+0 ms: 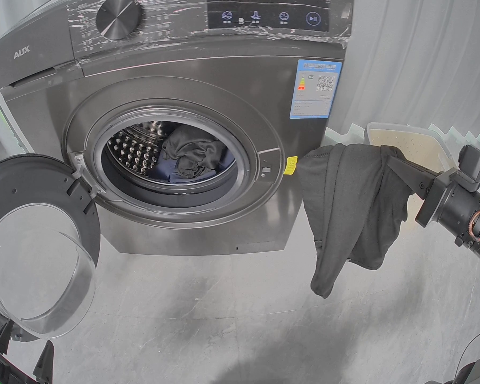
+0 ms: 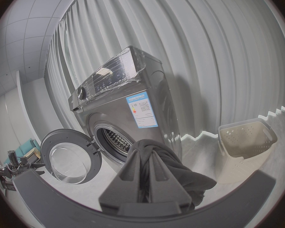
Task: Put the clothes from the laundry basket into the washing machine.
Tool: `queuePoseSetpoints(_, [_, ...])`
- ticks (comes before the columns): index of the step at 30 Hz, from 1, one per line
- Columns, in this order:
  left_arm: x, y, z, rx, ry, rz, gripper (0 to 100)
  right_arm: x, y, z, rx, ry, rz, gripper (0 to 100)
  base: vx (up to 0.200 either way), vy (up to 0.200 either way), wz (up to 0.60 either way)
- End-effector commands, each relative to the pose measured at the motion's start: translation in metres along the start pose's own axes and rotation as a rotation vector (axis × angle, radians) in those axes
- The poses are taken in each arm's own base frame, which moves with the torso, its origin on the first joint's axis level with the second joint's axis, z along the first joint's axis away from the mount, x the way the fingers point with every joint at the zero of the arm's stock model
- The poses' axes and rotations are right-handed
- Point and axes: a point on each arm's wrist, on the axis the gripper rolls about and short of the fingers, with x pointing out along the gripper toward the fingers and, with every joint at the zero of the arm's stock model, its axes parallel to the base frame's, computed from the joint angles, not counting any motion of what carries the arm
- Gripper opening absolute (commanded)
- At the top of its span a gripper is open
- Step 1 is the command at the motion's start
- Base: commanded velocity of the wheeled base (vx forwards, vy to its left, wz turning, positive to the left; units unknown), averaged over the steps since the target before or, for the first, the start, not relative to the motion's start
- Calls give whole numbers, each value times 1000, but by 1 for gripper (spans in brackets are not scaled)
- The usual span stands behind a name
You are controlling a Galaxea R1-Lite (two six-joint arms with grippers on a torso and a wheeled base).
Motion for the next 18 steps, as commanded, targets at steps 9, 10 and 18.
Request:
queuePoseSetpoints(9, [0, 0, -4, 0, 3, 2, 100, 1, 0, -2, 0, 6, 1, 0, 0, 0, 0])
queuePoseSetpoints(10, [0, 0, -4, 0, 3, 2, 100, 1, 0, -2, 0, 6, 1, 0, 0, 0, 0])
queuePoseSetpoints(18, [0, 0, -4, 0, 3, 2, 100, 1, 0, -3, 0, 12, 0, 0, 0, 0, 0])
